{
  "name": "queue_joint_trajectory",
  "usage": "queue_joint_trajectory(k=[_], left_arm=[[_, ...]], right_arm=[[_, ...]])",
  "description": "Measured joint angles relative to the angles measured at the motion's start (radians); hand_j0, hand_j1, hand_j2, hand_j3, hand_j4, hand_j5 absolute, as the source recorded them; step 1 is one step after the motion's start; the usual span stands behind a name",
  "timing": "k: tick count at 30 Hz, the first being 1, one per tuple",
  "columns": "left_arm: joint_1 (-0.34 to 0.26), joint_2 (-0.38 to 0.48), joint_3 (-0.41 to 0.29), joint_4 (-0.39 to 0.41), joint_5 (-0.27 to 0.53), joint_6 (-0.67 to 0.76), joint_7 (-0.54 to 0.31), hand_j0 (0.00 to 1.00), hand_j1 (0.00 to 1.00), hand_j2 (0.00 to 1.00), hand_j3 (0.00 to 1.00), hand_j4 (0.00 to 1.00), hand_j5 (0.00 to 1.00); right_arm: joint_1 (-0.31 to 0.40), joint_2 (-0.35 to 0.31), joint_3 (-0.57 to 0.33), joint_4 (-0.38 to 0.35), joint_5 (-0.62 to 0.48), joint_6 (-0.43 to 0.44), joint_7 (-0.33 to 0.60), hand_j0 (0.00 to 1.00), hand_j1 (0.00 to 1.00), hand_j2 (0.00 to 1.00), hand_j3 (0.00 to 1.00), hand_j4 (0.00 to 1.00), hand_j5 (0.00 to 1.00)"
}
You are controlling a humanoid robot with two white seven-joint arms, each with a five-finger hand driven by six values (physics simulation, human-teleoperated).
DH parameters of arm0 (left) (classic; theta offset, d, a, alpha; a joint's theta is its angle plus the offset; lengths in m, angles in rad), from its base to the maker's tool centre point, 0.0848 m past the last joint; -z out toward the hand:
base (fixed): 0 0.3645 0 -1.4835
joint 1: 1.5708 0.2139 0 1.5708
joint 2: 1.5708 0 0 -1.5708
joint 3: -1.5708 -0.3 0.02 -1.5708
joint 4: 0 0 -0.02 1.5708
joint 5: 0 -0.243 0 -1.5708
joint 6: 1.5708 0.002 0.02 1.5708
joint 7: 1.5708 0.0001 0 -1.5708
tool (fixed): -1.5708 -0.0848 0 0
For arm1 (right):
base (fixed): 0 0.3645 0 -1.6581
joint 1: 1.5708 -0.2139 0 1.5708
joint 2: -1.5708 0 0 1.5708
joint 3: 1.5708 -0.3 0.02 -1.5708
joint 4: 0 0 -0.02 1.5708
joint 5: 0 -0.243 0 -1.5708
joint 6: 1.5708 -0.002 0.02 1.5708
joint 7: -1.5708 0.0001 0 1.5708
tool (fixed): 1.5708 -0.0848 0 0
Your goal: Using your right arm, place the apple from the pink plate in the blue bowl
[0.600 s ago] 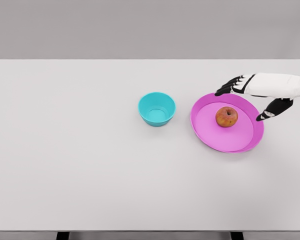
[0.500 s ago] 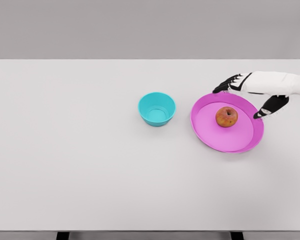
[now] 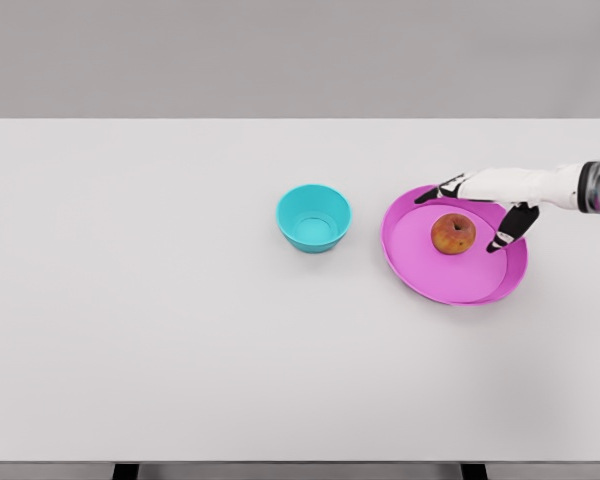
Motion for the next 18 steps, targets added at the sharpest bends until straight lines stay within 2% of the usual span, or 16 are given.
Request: queue_joint_trajectory(k=[3,8,18], left_arm=[[0.000,0.000,0.000,0.000,0.000,0.000,0.000,1.00,1.00,1.00,1.00,1.00,1.00],[0.000,0.000,0.000,0.000,0.000,0.000,0.000,1.00,1.00,1.00,1.00,1.00,1.00],[0.000,0.000,0.000,0.000,0.000,0.000,0.000,1.00,1.00,1.00,1.00,1.00,1.00]], right_arm=[[0.005,0.018,0.001,0.019,0.016,-0.003,-0.001,1.00,1.00,1.00,1.00,1.00,1.00],[0.002,0.060,0.001,0.095,0.043,-0.040,-0.001,1.00,1.00,1.00,1.00,1.00,1.00],[0.005,0.082,0.007,0.143,0.071,-0.055,0.000,1.00,1.00,1.00,1.00,1.00,1.00]])
